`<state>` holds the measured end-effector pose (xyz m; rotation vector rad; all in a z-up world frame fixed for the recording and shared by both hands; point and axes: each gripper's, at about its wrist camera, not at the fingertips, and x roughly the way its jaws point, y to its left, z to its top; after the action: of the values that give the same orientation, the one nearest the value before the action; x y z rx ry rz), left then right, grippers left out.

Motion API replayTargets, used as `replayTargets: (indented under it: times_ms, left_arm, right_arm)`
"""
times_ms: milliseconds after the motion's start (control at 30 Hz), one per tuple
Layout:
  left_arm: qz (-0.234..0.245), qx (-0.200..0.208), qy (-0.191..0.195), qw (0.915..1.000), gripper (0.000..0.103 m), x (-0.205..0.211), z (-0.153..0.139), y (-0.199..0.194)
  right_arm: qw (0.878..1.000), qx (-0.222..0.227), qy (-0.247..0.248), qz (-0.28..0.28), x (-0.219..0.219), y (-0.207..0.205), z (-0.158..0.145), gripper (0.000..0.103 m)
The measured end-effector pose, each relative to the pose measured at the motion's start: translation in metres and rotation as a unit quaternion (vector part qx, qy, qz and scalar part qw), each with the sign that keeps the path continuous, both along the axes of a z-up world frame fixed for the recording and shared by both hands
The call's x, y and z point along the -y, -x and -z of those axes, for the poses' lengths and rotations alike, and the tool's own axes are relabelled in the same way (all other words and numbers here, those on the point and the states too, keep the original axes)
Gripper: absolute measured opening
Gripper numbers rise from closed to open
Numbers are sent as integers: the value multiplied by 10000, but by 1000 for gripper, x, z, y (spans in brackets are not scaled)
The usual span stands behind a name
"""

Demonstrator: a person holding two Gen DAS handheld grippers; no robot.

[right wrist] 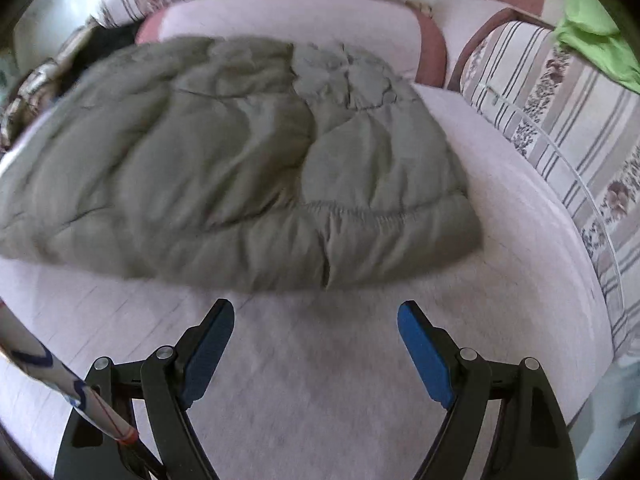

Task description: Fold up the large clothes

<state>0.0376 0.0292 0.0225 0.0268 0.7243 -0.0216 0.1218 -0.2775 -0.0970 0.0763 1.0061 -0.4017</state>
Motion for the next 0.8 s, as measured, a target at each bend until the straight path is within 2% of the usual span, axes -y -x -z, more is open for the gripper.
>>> replayTargets:
  times_ms: [67, 133, 300, 433, 600, 800]
  left_arm:
    - [-6, -76, 34, 10000, 97, -1, 4, -4]
    - [-17, -127, 41, 9999, 97, -1, 8, -7]
    - [14, -206, 104, 9997, 97, -5, 13, -10]
    - [96, -243, 168, 9995, 97, -5, 14, -9]
    - [239, -286, 275, 9989, 97, -3, 13, -2]
    - [380, -286, 321, 9984, 97, 3, 9, 10]
  right_arm:
    - [9998, -139, -90, 100, 11, -19, 6, 87]
    - [9985, -254, -406, 273, 26, -35, 11, 87]
    - [9970, -282, -610, 384, 39, -37, 16, 87]
    - [9971, -129, -627, 409, 34, -4, 7, 87]
    - [9967, 386, -648, 287, 13, 57, -23, 87]
    - [9952, 921, -302, 121, -28, 104, -59, 88]
